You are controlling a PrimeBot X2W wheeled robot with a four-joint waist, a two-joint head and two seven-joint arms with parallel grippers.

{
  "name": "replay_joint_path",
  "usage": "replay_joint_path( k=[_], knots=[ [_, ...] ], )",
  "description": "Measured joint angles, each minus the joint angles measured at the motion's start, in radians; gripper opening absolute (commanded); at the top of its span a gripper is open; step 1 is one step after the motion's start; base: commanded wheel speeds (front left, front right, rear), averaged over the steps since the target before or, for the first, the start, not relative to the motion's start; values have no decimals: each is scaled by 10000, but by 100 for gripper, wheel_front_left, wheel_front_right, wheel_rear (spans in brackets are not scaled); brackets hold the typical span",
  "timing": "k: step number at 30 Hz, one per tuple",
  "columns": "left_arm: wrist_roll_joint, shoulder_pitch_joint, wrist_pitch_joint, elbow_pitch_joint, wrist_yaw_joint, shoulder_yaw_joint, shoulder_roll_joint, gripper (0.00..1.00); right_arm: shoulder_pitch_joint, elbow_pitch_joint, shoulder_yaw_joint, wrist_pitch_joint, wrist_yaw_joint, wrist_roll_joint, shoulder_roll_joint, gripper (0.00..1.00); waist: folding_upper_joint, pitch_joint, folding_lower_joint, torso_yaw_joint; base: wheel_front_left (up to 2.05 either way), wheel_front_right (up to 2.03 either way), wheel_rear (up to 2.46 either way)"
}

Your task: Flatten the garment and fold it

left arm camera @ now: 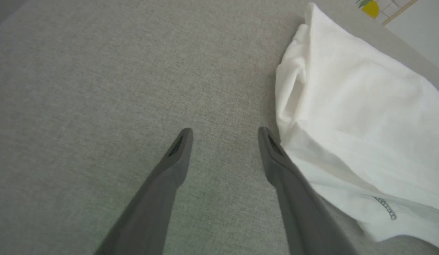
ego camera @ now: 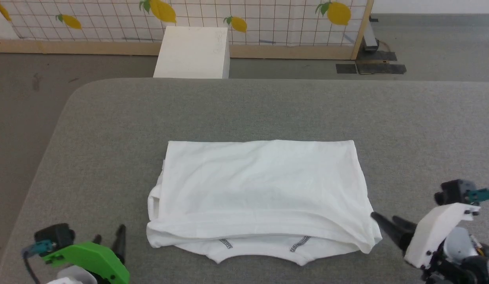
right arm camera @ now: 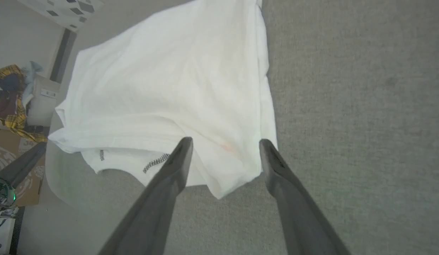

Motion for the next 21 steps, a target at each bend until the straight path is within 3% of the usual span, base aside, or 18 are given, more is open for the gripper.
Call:
replay_joint_path(
  k=[5,7,10,16,21],
  knots=[
    [337,-43,-1513,-1003,155,813,297,100,-739,-412,-637,416,0,-245,-424,100,0,-16,0,42,0,0,0],
    [1156,-251,-2863,-1597,155,918,401,100,-1480,-61,-464,909,0,-431,-694,100,0,141,0,75,0,0,0],
    [1964,-570,-3685,-1988,56,884,389,100,-2013,518,-56,1287,0,-587,-1009,100,0,363,0,130,0,0,0],
    [3532,-962,-3900,-2650,-322,886,-90,100,-2446,1519,1051,1616,0,-652,-1661,100,0,952,0,347,0,0,0],
    [4259,-974,-3927,-2734,-702,1175,-748,100,-2498,2008,1682,1578,0,-180,-1732,100,0,1420,1,597,0,0,0]
  ],
)
